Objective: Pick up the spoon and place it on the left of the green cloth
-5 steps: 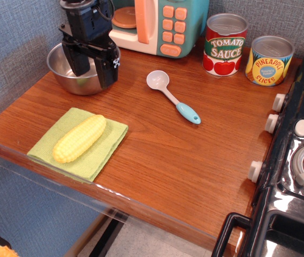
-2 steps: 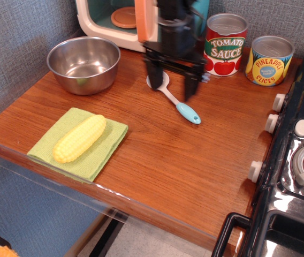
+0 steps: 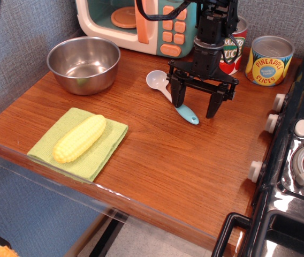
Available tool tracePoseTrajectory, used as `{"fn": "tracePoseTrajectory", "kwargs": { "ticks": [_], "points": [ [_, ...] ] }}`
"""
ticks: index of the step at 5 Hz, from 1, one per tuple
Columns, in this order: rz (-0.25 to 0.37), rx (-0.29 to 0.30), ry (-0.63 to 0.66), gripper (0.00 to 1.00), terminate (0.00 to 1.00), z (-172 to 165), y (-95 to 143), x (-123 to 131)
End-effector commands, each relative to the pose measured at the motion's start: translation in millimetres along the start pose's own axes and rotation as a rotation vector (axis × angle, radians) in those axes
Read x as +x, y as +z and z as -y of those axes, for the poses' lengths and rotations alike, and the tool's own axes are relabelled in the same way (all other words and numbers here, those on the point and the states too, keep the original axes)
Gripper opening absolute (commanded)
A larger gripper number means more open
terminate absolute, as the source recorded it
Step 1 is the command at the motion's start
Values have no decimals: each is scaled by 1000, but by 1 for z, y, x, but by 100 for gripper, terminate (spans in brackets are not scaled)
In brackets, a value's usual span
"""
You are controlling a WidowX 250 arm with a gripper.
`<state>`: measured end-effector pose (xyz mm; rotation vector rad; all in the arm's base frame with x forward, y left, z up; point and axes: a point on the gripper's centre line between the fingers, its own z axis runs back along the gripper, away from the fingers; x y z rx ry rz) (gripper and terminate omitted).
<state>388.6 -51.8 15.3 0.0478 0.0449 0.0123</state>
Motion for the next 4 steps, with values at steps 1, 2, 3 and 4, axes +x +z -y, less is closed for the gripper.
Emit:
{"fn": "tracePoseTrajectory", "kwargs": {
  "ticks": [1, 2, 3, 4],
  "points": [
    [-7, 74, 40, 100, 0, -11, -7, -14],
    [2, 64, 49, 100, 0, -16, -5, -27],
    [2, 60, 44, 100, 0, -19, -8, -35],
    [-10, 69, 8, 100, 0, -17, -8, -45]
  ]
}}
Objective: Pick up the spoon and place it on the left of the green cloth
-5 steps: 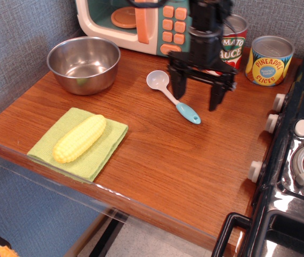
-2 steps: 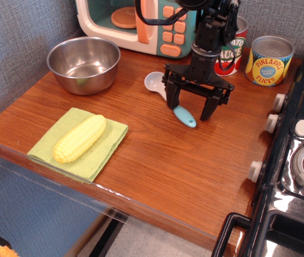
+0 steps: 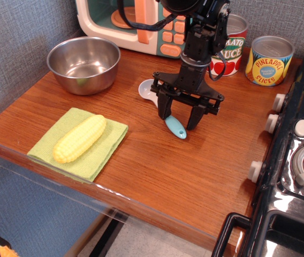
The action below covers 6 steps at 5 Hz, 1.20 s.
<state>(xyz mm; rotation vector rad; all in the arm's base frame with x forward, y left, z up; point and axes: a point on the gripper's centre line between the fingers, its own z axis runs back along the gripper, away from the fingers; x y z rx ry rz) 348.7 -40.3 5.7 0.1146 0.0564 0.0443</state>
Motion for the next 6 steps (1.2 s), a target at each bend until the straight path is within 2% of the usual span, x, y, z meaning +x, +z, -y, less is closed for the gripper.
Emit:
{"fn": "tracePoseTrajectory", "kwargs": {
  "ticks": [1, 2, 4, 5, 6],
  "points": [
    [24, -6, -29, 100, 0, -7, 12, -14],
    [50, -21, -33, 100, 0, -13, 24, -20],
    [238, -75, -5, 100, 0, -29, 71, -44],
    [228, -79, 10, 100, 0, -34, 72, -54],
    [156, -74, 17, 100, 0, -31, 49, -63]
  ]
}}
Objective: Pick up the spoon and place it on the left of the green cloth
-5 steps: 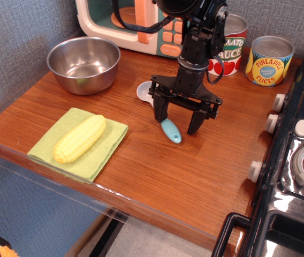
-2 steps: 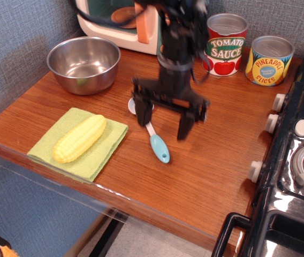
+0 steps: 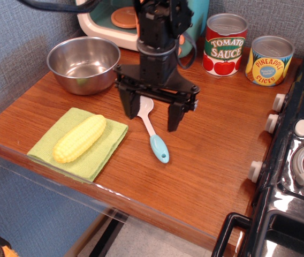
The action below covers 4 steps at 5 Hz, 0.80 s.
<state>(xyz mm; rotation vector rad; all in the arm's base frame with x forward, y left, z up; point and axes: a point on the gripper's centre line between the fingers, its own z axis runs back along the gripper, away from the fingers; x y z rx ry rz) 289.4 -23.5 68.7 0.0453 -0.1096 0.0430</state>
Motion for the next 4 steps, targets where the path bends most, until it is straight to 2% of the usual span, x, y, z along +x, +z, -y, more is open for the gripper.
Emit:
{"fn": "tracePoseTrajectory", "kwargs": {
  "ticks": [1, 3, 4],
  "points": [
    [-68, 4, 31, 100, 0, 0, -33, -6],
    [-100, -25, 177, 100, 0, 4, -66, 3],
    [-88, -140, 244, 100, 0, -11, -82, 8]
  ]
}}
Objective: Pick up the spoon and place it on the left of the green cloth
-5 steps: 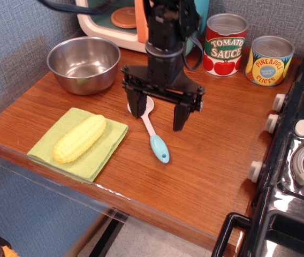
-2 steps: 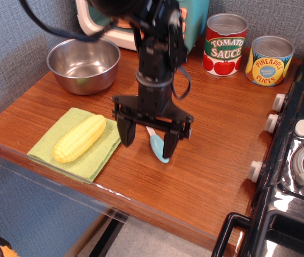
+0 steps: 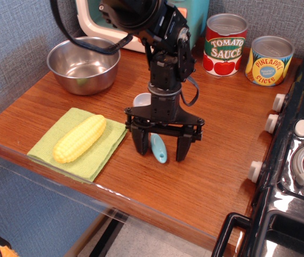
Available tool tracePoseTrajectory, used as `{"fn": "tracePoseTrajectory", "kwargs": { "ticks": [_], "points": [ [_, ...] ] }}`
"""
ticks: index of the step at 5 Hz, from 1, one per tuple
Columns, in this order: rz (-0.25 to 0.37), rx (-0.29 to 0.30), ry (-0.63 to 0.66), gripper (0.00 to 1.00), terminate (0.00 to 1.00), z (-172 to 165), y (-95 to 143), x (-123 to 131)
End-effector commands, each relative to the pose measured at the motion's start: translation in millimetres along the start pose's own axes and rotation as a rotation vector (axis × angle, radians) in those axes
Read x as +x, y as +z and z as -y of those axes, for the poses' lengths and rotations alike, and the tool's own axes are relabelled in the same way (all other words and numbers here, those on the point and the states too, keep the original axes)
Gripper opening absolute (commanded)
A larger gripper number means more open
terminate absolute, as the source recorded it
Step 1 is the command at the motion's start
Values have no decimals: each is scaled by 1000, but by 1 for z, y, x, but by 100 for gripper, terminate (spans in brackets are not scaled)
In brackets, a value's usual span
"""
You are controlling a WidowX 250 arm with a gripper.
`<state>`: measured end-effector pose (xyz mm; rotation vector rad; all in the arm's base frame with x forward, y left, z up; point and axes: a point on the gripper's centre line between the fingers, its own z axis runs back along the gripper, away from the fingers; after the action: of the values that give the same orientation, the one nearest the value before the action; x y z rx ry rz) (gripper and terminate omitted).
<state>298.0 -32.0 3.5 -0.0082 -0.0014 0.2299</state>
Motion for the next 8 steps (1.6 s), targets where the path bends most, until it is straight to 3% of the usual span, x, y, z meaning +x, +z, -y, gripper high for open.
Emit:
{"fn": "tracePoseTrajectory", "kwargs": {
  "ticks": [1, 2, 3, 4, 5, 6, 8],
  "points": [
    [22, -59, 19, 0, 0, -29, -20, 11],
    [28, -4, -36, 0, 0, -20, -11, 7],
    [44, 10, -63, 0, 0, -17, -3, -4],
    [70, 60, -195, 0, 0, -16, 15, -7],
    [168, 39, -240, 0, 0, -41, 65, -16],
    [201, 89, -253, 0, 0, -91, 95, -25],
    [68, 221, -253, 0, 0, -194, 65, -38]
  ]
}}
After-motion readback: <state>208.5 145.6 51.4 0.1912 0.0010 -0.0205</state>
